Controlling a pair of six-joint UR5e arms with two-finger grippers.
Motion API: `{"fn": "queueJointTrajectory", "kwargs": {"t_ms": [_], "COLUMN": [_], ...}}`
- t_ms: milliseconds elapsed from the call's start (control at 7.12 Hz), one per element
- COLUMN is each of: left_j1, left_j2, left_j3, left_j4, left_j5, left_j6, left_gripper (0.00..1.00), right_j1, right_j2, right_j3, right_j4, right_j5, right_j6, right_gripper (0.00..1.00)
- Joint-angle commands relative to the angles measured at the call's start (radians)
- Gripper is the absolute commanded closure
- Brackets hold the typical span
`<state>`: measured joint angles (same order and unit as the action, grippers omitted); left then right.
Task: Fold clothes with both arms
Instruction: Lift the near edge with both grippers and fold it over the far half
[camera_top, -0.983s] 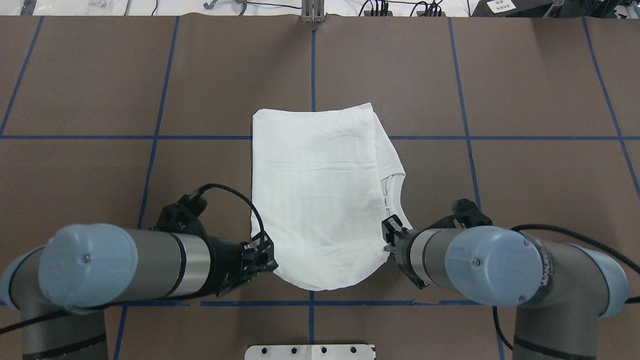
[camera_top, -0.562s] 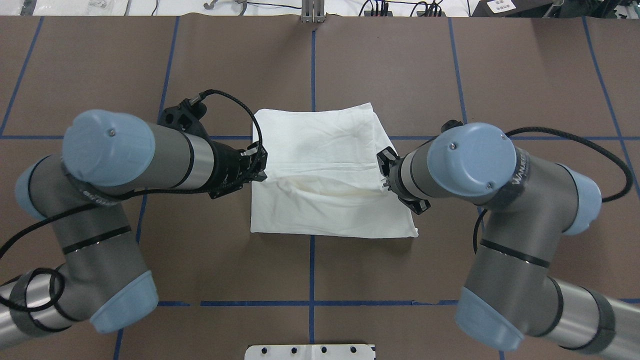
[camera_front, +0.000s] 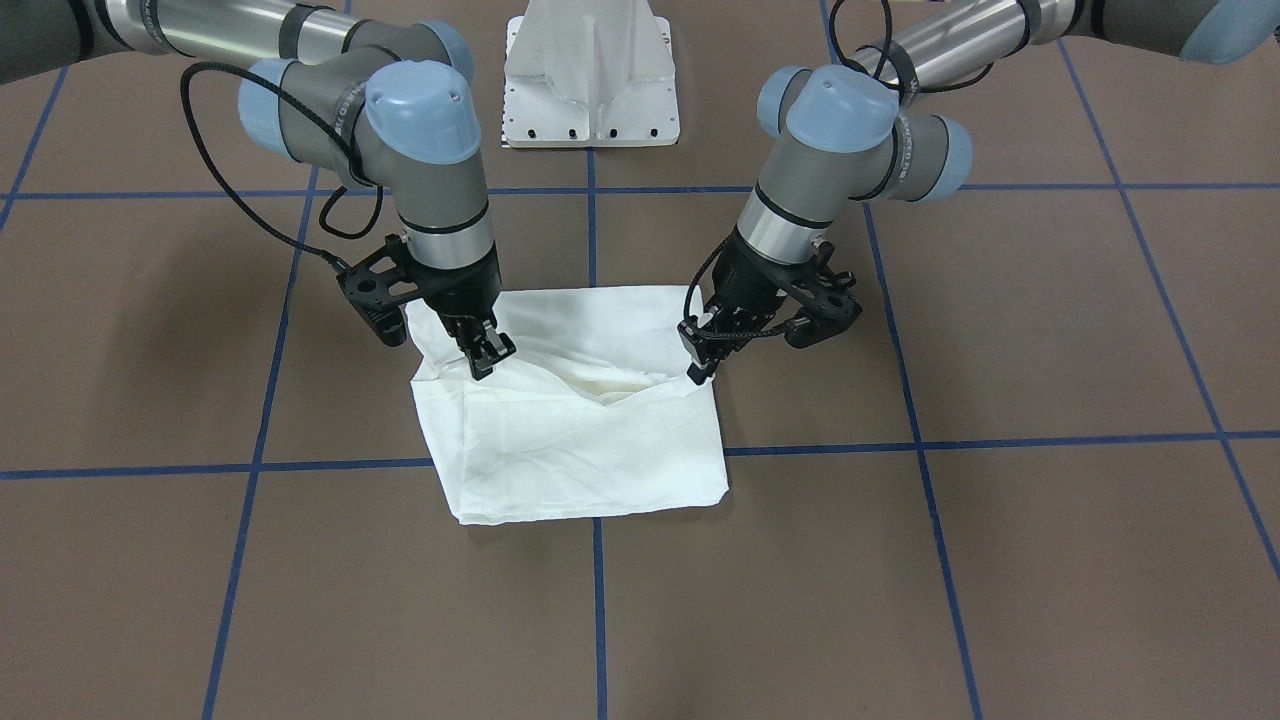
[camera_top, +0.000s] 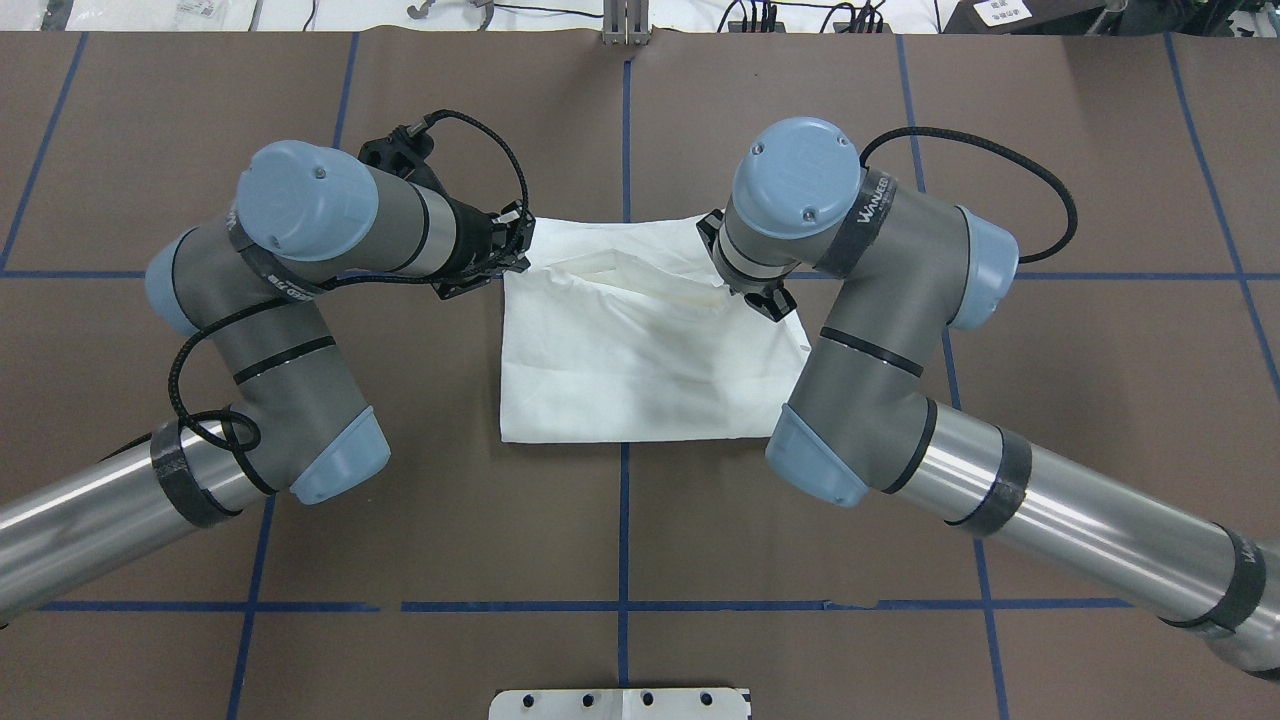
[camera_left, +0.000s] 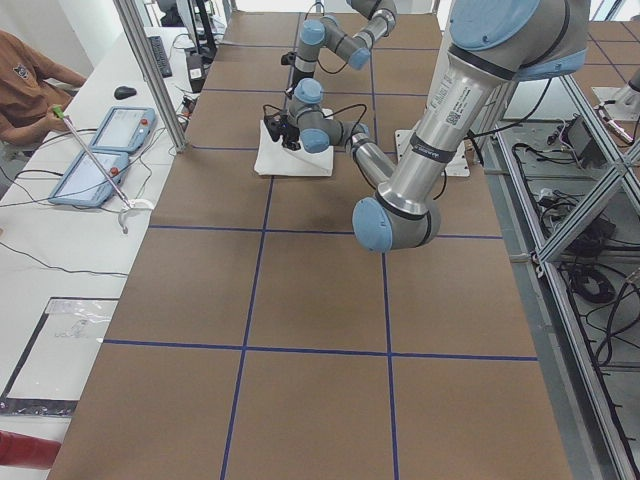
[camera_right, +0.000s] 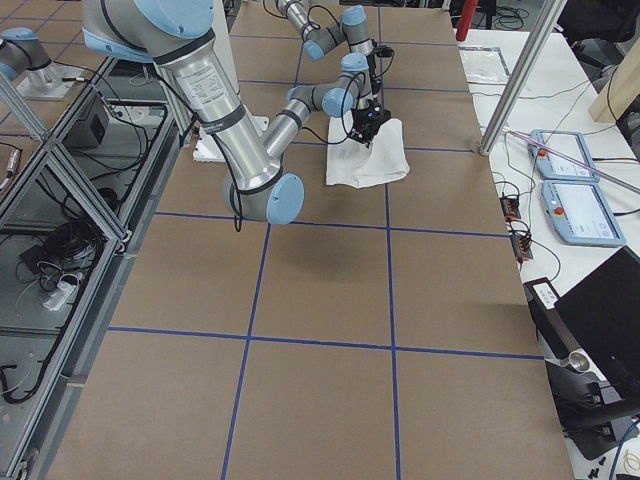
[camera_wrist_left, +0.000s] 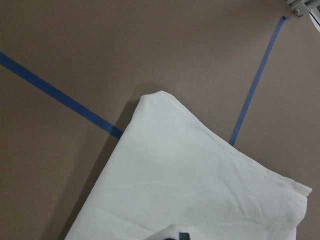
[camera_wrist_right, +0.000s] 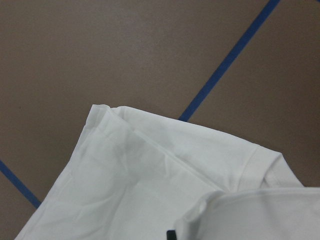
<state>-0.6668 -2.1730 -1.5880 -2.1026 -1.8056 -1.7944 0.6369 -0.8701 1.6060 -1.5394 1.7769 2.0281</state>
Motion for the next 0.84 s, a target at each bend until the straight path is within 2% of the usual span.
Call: {"fn": "queueJointTrajectory", "kwargs": {"t_ms": [0,140,281,421,562,702], "left_j1": [-0.027,-0.031,-0.04,-0.077,-0.114,-0.138], "left_j2": [-0.043,-0.05,-0.05,-0.05,-0.048,-0.045], "left_j3": [0.087,0.15,0.205,0.22,0.23,0.235], "left_j4": [-0.034,-0.104,-0.164,-0.165,-0.165,-0.165], "left_j5": [0.0,0.002,0.005,0.006,0.005,0.003], "left_j6": [0.027,0.033,0.09,0.148,0.203,0.249], "left_gripper": [1.0,1.0,0.46,0.38,0.39,0.39], "right_j1": [0.047,0.049,0.053,0.085,0.149,0.197], "right_j2": [0.048,0.072,0.079,0.079,0.062,0.022], "right_j3": [-0.148,-0.214,-0.247,-0.251,-0.251,-0.251], "right_j4": [0.094,0.148,0.18,0.182,0.182,0.185], "right_j5": [0.045,0.046,0.046,0.058,0.131,0.159], "right_j6": [-0.064,-0.066,-0.122,-0.214,-0.311,-0.427], "right_gripper": [1.0,1.0,0.01,0.0,0.0,0.0]}}
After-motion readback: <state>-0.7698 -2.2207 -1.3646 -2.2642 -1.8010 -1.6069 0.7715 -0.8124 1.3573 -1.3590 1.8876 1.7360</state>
